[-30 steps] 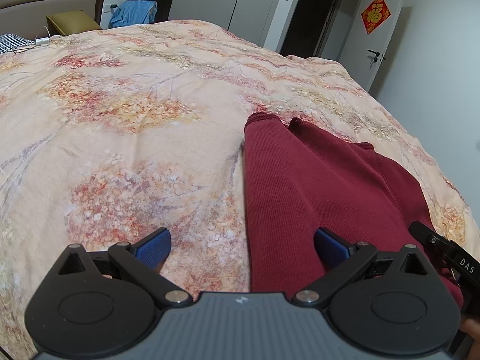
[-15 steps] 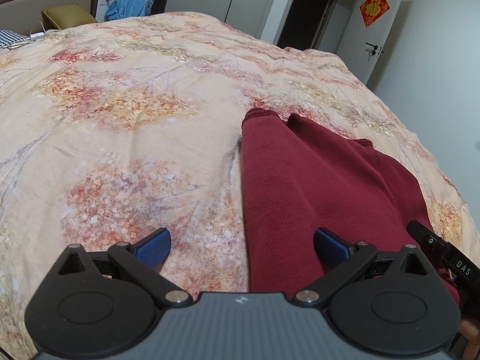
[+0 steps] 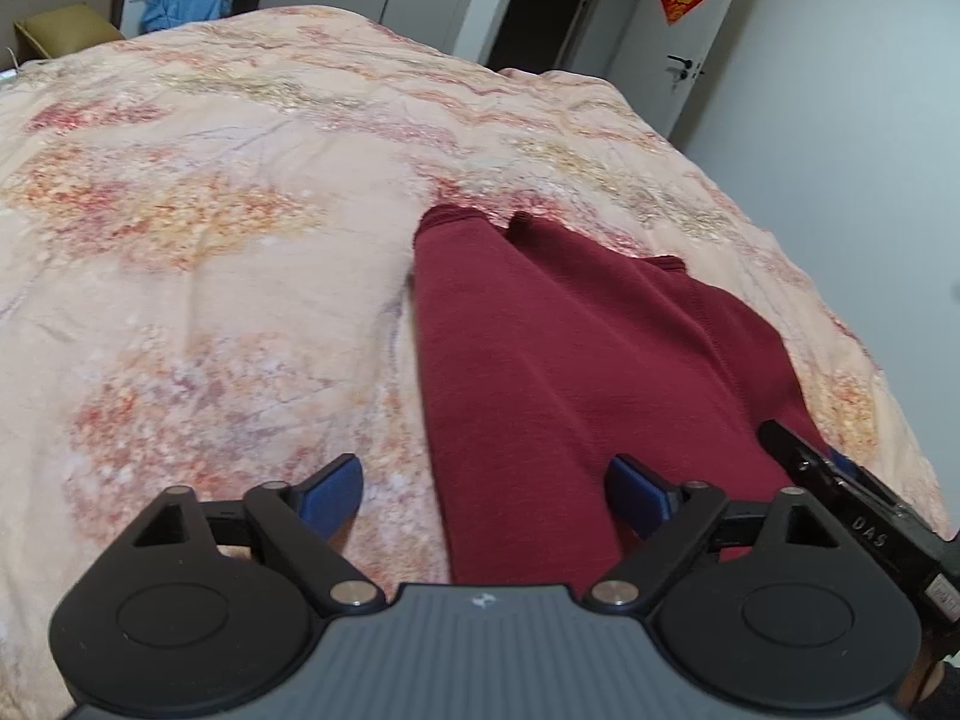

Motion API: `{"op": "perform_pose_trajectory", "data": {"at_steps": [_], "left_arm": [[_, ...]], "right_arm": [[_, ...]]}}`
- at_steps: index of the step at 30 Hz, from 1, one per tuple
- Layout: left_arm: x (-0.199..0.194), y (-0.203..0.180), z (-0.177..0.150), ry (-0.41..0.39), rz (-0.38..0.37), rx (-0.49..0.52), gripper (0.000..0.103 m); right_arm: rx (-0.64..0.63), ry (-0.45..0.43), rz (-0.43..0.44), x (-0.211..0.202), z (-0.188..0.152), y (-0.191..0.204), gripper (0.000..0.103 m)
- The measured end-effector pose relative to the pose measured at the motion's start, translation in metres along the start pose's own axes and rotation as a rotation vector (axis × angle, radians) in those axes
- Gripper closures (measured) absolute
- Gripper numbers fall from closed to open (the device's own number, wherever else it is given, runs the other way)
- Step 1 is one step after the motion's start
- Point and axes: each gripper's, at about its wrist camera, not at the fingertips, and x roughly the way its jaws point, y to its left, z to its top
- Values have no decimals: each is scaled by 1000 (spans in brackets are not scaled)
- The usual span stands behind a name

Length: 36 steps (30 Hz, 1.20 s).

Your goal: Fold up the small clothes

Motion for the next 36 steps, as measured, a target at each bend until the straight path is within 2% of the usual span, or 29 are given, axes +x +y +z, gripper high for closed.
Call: {"op": "perform_pose_trajectory", "data": {"at_steps": [3, 5, 7, 11, 15, 19, 26, 32, 36], "left_arm": [[1, -1, 2, 2, -19, 9, 20], [2, -3, 2, 4, -31, 19, 25], [1, -5, 3, 4, -42, 30, 36], [-2, -14, 2, -6, -25, 81, 40], [-7, -16, 2, -23, -35, 85, 58], [-15, -15, 6, -44, -40, 93, 68], [-36, -7, 16, -111, -71, 94, 74], [-69, 17, 37, -235, 25, 109, 75], [-87, 46, 56, -307, 129, 103, 75]], "right_arm": [[-28, -20, -18, -3, -1, 6, 50], [-52, -31, -45, -4, -3, 10, 64], [-73, -35, -65, -5, -3, 14, 71], [-112, -41, -80, -7, -3, 23, 81], [-118, -56, -68, -14, 7, 32, 85], [-147, -95, -27, -23, 24, 48, 86], [-205, -171, 93, -21, 59, 87, 87], [-209, -224, 209, 13, 76, 135, 87], [-197, -226, 260, 50, 83, 168, 87]]}}
